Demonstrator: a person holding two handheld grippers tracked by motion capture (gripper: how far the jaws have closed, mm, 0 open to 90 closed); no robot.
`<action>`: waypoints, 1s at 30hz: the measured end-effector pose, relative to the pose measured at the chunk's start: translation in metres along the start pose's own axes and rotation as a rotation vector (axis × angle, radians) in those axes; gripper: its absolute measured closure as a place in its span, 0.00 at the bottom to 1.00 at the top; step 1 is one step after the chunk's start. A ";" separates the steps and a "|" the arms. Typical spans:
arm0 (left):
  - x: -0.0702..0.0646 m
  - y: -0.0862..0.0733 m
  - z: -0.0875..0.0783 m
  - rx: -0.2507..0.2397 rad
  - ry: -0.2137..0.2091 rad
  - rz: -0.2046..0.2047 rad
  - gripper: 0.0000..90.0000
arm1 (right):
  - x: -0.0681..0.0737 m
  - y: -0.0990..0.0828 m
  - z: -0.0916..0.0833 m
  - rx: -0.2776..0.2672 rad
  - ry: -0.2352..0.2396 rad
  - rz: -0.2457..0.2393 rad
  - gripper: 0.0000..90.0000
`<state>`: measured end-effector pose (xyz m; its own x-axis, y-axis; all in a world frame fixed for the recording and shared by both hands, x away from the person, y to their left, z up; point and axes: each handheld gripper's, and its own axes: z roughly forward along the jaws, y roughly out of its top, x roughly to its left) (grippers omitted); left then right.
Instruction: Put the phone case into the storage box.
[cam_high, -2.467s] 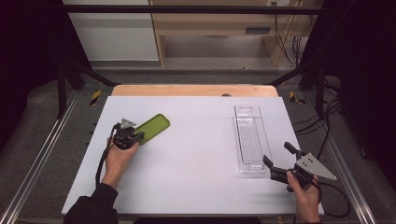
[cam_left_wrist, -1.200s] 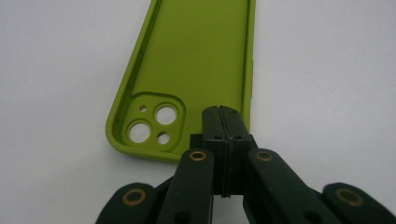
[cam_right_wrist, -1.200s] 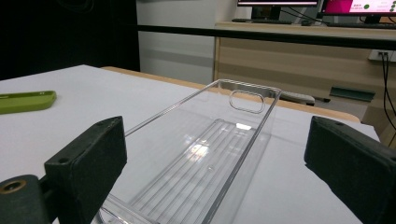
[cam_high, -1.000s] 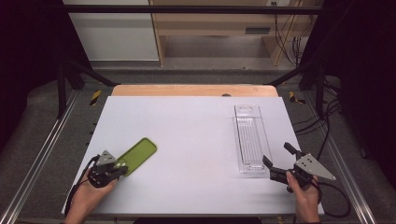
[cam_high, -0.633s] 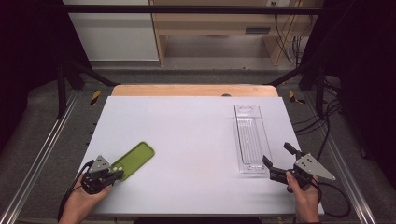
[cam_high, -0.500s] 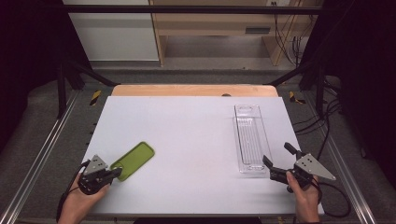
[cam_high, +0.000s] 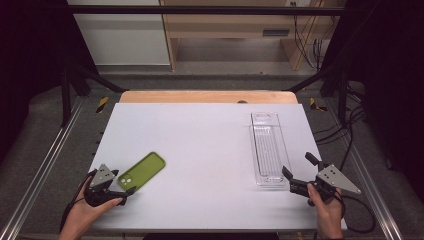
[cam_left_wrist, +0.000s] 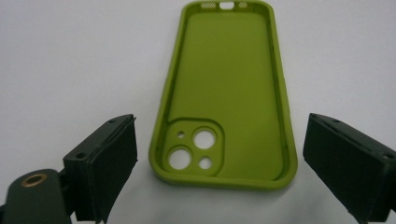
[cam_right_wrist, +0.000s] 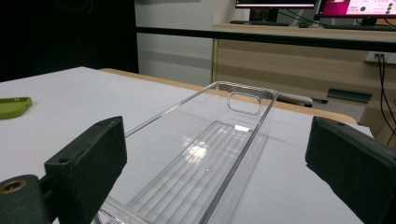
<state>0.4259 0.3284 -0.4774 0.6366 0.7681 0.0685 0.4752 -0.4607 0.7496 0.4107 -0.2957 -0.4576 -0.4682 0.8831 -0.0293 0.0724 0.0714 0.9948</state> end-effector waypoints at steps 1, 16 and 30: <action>0.000 0.000 0.002 0.003 -0.005 -0.002 0.10 | 0.000 0.000 -0.001 -0.003 0.000 -0.004 0.06; 0.006 0.005 0.019 0.065 -0.061 0.001 0.10 | -0.001 0.000 -0.001 -0.004 0.000 0.004 0.06; -0.002 0.007 0.015 0.039 -0.076 0.018 0.18 | 0.003 0.004 -0.003 -0.020 -0.004 -0.012 0.07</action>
<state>0.4372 0.3166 -0.4821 0.6888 0.7243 0.0307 0.4854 -0.4923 0.7225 0.4066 -0.2941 -0.4531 -0.4652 0.8842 -0.0420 0.0491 0.0731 0.9961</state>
